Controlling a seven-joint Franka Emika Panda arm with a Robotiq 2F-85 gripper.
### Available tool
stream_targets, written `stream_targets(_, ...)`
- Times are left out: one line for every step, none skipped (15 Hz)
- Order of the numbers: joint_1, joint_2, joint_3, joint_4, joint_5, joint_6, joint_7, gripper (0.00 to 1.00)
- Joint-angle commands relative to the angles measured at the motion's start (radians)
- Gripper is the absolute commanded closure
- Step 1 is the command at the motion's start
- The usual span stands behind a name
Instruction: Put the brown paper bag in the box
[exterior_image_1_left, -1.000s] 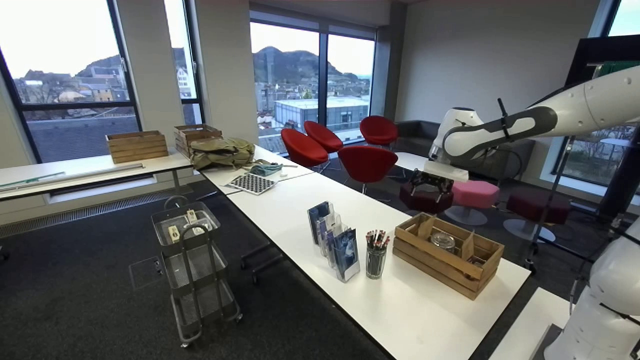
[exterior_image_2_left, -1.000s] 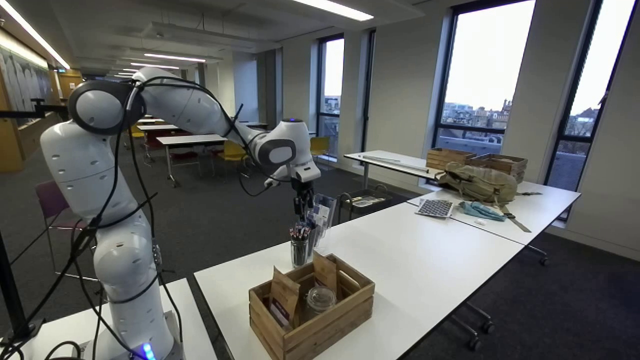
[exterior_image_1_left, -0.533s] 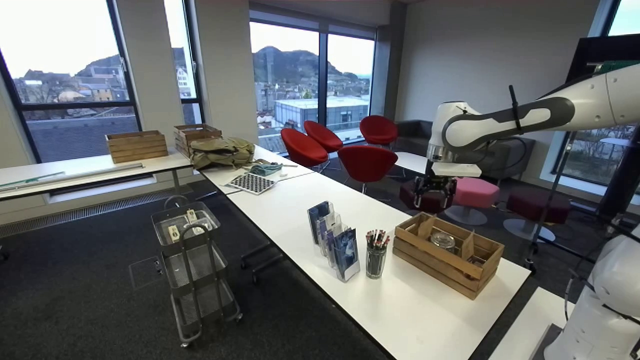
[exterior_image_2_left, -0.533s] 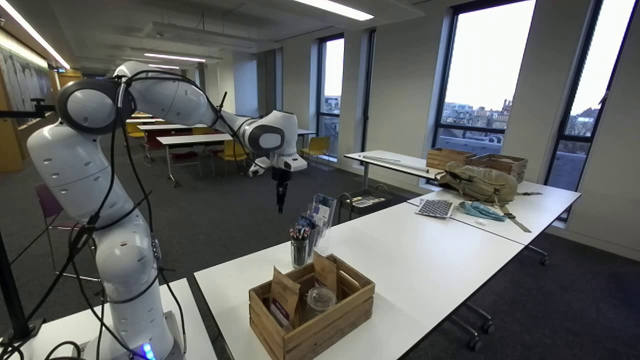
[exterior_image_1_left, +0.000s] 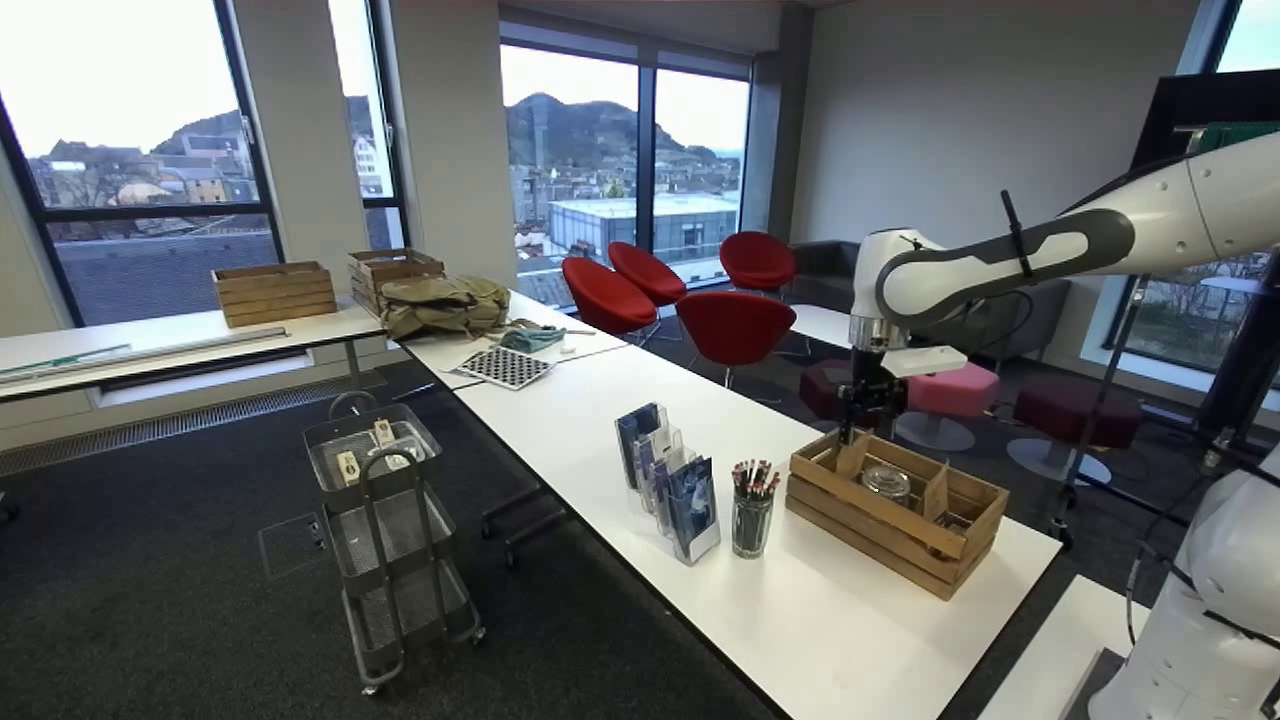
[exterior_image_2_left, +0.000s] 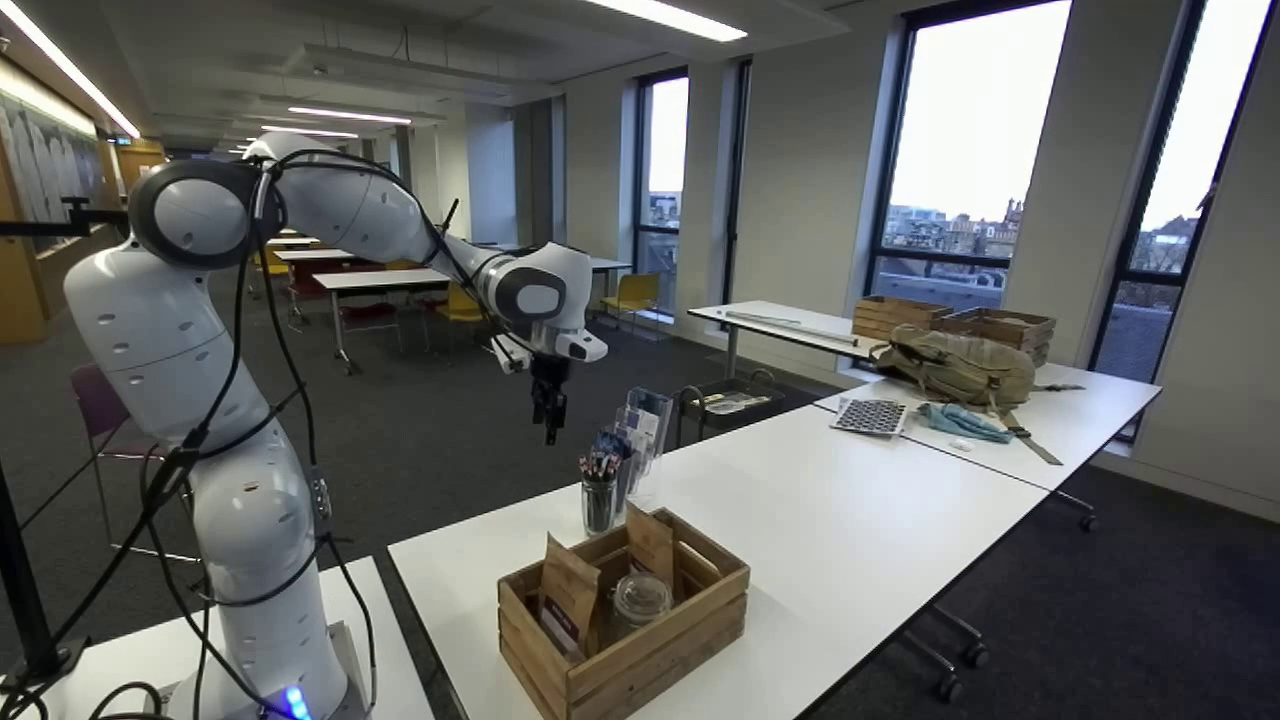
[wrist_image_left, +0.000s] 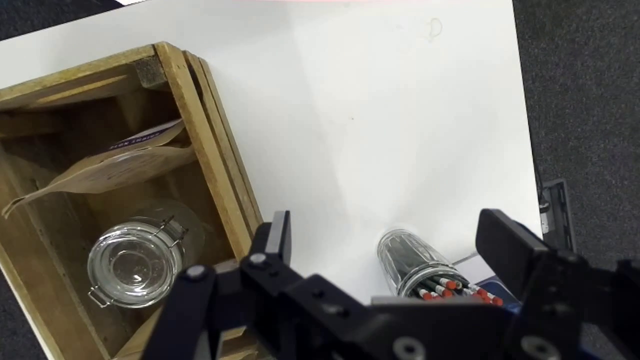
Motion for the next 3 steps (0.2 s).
stream_targets(-0.008,0.0,0.007,0.001,0.002,-0.002,-0.002,0.0)
stream_targets(-0.008,0.0,0.007,0.001,0.002,-0.002,-0.002,0.0)
stream_targets(-0.008,0.0,0.007,0.001,0.002,-0.002,-0.002,0.0)
